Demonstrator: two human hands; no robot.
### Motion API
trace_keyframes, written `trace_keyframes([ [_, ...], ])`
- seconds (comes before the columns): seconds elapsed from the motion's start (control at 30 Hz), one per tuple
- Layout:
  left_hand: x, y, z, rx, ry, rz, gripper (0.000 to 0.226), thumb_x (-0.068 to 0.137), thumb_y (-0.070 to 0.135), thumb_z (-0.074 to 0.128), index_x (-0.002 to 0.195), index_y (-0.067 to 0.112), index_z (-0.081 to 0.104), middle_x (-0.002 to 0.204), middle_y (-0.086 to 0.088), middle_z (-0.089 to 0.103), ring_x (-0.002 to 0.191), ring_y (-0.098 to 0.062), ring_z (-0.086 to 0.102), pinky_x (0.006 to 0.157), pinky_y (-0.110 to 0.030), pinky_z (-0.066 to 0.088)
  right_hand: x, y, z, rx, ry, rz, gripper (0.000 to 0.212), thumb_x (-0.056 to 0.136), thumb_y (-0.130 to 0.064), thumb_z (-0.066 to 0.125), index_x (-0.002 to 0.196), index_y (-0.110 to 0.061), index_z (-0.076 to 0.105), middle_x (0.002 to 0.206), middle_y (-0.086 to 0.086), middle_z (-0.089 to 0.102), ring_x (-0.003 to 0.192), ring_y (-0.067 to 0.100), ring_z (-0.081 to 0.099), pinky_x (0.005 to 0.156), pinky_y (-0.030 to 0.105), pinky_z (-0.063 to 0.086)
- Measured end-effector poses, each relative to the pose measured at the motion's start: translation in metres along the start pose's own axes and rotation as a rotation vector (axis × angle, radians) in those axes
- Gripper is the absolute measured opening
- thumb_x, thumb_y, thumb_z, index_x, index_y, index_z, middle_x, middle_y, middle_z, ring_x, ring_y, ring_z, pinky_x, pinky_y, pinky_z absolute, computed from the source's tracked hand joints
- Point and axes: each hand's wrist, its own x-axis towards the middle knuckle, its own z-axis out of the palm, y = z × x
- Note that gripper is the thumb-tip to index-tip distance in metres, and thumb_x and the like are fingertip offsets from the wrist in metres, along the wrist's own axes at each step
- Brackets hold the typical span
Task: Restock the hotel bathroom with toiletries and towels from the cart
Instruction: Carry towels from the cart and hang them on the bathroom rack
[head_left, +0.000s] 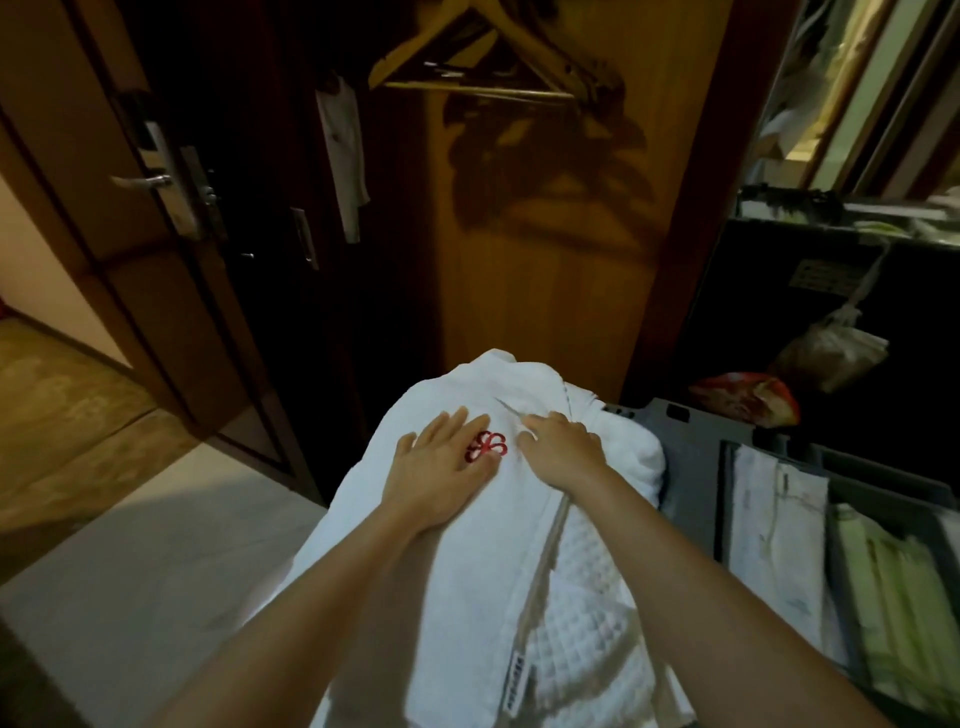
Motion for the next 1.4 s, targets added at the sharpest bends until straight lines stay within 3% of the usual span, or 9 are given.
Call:
trace_keyframes([
  [0.23, -0.001, -0.003, 0.001, -0.018, 0.016, 0.029, 0.069, 0.079, 0.065, 0.016, 0.145, 0.041, 0.020, 0.157, 0.009, 0.013, 0.145, -0.013, 0.007, 0.117, -0.044, 0.010, 0.011, 0.022, 0.008, 0.603, 0.085, 0.326, 0.045, 0.096, -0.025, 0.039, 0.137, -0.006, 0.039, 0.137, 0.017, 0.045, 0.118, 0.037, 0.047, 0.083, 0.032, 0.035],
  [0.33, 0.000, -0.004, -0.001, -0.019, -0.001, 0.040, 0.070, 0.080, 0.065, 0.015, 0.145, 0.041, 0.018, 0.157, 0.009, 0.012, 0.145, -0.013, 0.007, 0.117, -0.044, 0.009, 0.008, 0.034, 0.005, 0.717, 0.054, 0.446, 0.026, 0.095, -0.024, 0.036, 0.111, -0.013, 0.053, 0.100, 0.005, 0.054, 0.093, 0.030, 0.053, 0.080, 0.035, 0.038],
  [0.43, 0.001, -0.004, -0.004, -0.004, -0.011, 0.045, 0.062, 0.089, 0.064, 0.023, 0.146, 0.040, 0.016, 0.158, 0.009, 0.010, 0.146, -0.014, 0.006, 0.118, -0.043, 0.008, 0.003, 0.042, -0.001, 0.810, 0.069, 0.520, 0.045, 0.097, -0.022, 0.035, 0.141, -0.011, 0.036, 0.128, 0.011, 0.050, 0.101, 0.030, 0.051, 0.078, 0.033, 0.037],
  [0.57, 0.003, -0.003, -0.005, 0.012, -0.019, 0.051, 0.059, 0.092, 0.059, 0.027, 0.146, 0.039, 0.016, 0.158, 0.007, 0.009, 0.146, -0.015, 0.005, 0.118, -0.043, 0.007, -0.001, 0.040, -0.010, 0.900, 0.012, 0.549, 0.041, 0.097, -0.026, 0.040, 0.131, -0.005, 0.043, 0.084, 0.006, 0.050, 0.074, 0.019, 0.047, 0.066, 0.028, 0.036],
  [0.8, 0.000, 0.000, -0.008, 0.036, -0.040, 0.062, 0.060, 0.092, 0.059, 0.024, 0.147, 0.037, 0.012, 0.159, 0.005, 0.005, 0.146, -0.017, 0.003, 0.118, -0.046, 0.007, 0.000, 0.022, -0.015, 0.967, 0.075, 0.480, 0.065, 0.092, -0.020, 0.051, 0.149, -0.025, 0.019, 0.148, 0.007, 0.034, 0.123, 0.030, 0.045, 0.088, 0.033, 0.044],
  [0.97, 0.001, -0.003, -0.005, 0.014, -0.026, 0.075, 0.060, 0.092, 0.059, 0.024, 0.147, 0.037, 0.014, 0.158, 0.005, 0.007, 0.146, -0.018, 0.004, 0.118, -0.046, 0.007, 0.006, 0.005, -0.018, 1.426, 0.249, 0.433, 0.068, 0.088, -0.002, 0.058, 0.146, -0.019, 0.026, 0.146, 0.008, 0.038, 0.122, 0.031, 0.048, 0.085, 0.036, 0.046],
  [1.1, -0.001, -0.003, -0.005, 0.015, -0.009, 0.066, 0.060, 0.092, 0.060, 0.024, 0.146, 0.036, 0.015, 0.158, 0.006, 0.009, 0.146, -0.018, 0.005, 0.118, -0.045, 0.005, 0.004, -0.001, -0.009, 1.593, 0.132, 0.462, 0.050, 0.083, -0.022, 0.068, 0.129, -0.013, 0.052, 0.118, 0.007, 0.063, 0.106, 0.027, 0.060, 0.084, 0.037, 0.051],
  [1.2, -0.002, -0.004, -0.009, -0.024, -0.008, 0.095, 0.059, 0.092, 0.059, 0.029, 0.145, 0.036, 0.022, 0.157, 0.007, 0.017, 0.145, -0.018, 0.013, 0.117, -0.042, 0.009, -0.003, -0.004, -0.007, 1.550, 0.045, 0.494, 0.035, 0.085, -0.035, 0.064, 0.110, -0.015, 0.051, 0.111, 0.002, 0.057, 0.105, 0.022, 0.053, 0.091, 0.038, 0.043],
  [1.4, 0.035, -0.036, -0.029, -0.284, 0.114, -0.151, 0.060, 0.088, 0.048, 0.053, 0.139, 0.022, 0.037, 0.142, -0.001, 0.044, 0.128, -0.025, 0.043, 0.107, -0.043, 0.034, -0.004, -0.001, -0.003, 1.422, 0.108, 0.549, 0.032, 0.096, -0.030, 0.050, 0.123, -0.013, 0.050, 0.112, 0.010, 0.060, 0.083, 0.022, 0.054, 0.080, 0.034, 0.042],
])
